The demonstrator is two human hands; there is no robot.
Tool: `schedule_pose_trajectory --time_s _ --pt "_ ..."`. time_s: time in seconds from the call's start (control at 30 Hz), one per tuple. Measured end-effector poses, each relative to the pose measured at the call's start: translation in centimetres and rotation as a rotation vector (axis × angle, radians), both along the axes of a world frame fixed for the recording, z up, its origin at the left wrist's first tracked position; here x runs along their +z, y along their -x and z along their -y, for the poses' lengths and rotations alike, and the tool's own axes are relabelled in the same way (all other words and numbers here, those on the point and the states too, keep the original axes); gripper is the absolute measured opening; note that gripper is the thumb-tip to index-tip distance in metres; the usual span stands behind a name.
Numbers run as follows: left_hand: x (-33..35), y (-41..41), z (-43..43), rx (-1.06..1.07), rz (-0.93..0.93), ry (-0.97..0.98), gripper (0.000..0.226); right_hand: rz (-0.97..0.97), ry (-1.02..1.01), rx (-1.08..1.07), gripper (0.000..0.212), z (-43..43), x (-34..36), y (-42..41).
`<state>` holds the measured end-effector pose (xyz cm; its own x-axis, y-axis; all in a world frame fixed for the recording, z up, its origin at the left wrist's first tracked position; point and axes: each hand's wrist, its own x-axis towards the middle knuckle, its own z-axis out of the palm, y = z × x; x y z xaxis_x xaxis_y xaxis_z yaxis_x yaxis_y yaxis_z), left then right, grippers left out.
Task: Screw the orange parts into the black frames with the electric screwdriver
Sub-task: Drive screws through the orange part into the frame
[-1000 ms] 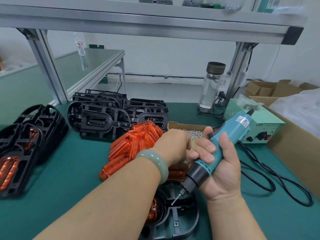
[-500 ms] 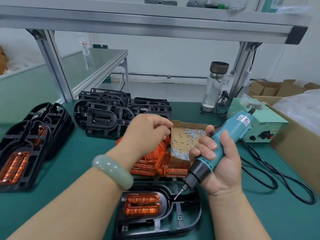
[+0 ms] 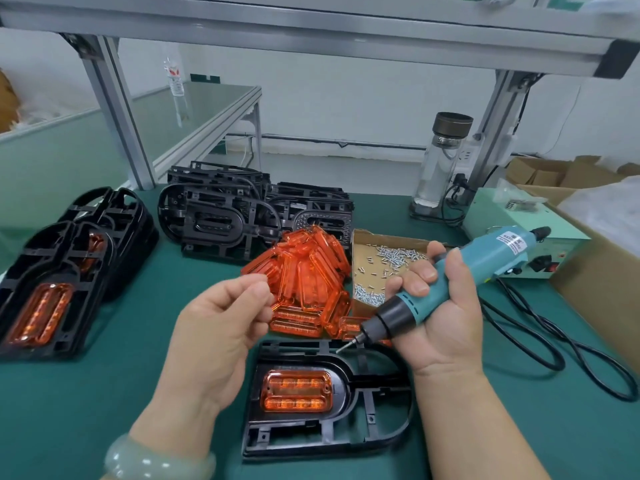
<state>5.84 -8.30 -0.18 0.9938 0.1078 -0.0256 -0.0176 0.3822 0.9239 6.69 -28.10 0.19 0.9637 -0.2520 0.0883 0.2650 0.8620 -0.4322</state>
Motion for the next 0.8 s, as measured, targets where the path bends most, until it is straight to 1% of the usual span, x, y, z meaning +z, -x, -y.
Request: schedule_pose_trajectory --time_s 0.13,0.37,0.5,0.67,0.73,0.8 --pt "-0.5 0.4 0.6 -0.099 -0.078 0.039 0.01 -0.023 -0.021 -0.088 0.015 -0.7 0.0 -0.2" --pt "-1.1 0.6 1.2 -0.146 -0.058 -0.027 0.019 -0.096 -0.053 -0.235 0.019 -1.6 0.1 -0.3" --pt "-1.0 0.8 1.2 -0.186 -0.07 -0.053 0.014 -0.118 -0.066 -0.264 0.014 -1.4 0.0 -0.1" --pt "-0.8 1.3 1.6 -0.268 -0.1 -0.18 0.006 -0.117 -0.096 -0.268 0.015 -1.2 -0.1 0.1" --pt "-1.0 1.3 1.9 -0.266 -0.106 -0.239 0.015 -0.116 -0.114 -0.264 0.016 -1.3 -0.1 0.2" --pt "-1.0 1.3 2.0 -0.258 -0.096 -0.276 0.018 -0.121 -0.117 -0.261 0.016 -1.5 0.0 0.2"
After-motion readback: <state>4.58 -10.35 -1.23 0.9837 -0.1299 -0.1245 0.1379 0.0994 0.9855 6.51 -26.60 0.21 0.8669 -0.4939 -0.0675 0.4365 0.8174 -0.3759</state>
